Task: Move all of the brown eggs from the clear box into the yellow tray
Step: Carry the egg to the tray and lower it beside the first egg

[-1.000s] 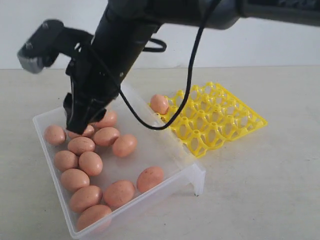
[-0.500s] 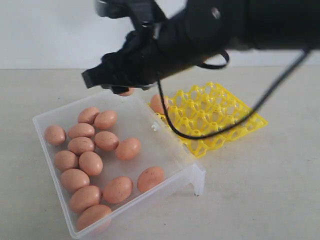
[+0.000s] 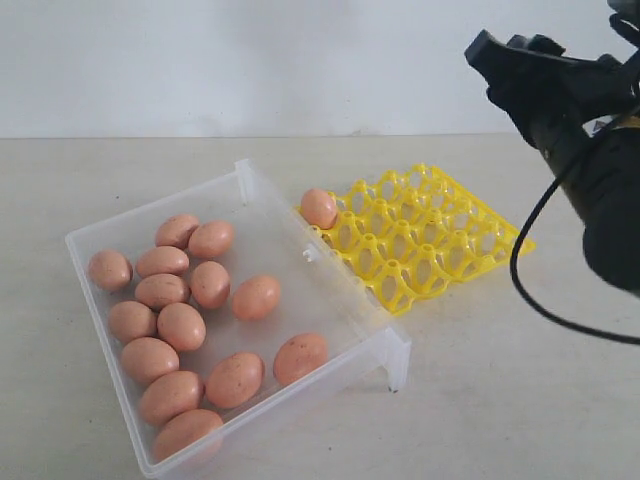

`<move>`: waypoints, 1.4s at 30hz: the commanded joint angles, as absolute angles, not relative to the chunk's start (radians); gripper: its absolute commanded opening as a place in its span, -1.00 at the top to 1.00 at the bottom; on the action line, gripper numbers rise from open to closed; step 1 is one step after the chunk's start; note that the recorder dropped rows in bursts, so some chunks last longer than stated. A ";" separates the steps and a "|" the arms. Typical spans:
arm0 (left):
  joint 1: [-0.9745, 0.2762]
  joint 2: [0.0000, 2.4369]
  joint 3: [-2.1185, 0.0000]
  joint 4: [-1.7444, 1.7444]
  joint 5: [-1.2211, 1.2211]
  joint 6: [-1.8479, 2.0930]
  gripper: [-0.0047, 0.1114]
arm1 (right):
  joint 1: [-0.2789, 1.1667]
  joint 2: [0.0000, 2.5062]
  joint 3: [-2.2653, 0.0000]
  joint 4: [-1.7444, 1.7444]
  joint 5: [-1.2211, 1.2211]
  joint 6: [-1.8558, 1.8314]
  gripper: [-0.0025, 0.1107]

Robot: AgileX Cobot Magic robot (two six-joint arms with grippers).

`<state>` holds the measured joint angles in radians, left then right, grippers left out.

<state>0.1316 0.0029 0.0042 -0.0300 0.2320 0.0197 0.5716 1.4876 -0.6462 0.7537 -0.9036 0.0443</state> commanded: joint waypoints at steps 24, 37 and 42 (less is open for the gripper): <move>0.128 0.000 0.000 -0.035 0.232 0.020 0.99 | 0.176 2.129 -1.323 -1.388 -0.729 0.997 0.96; 0.128 0.000 0.000 -0.035 0.232 0.020 0.99 | 0.189 2.253 -1.479 -1.278 -0.736 1.073 0.96; 0.128 0.000 0.000 -0.035 0.232 0.020 0.99 | 0.191 2.260 -1.479 -1.363 -0.779 1.098 0.96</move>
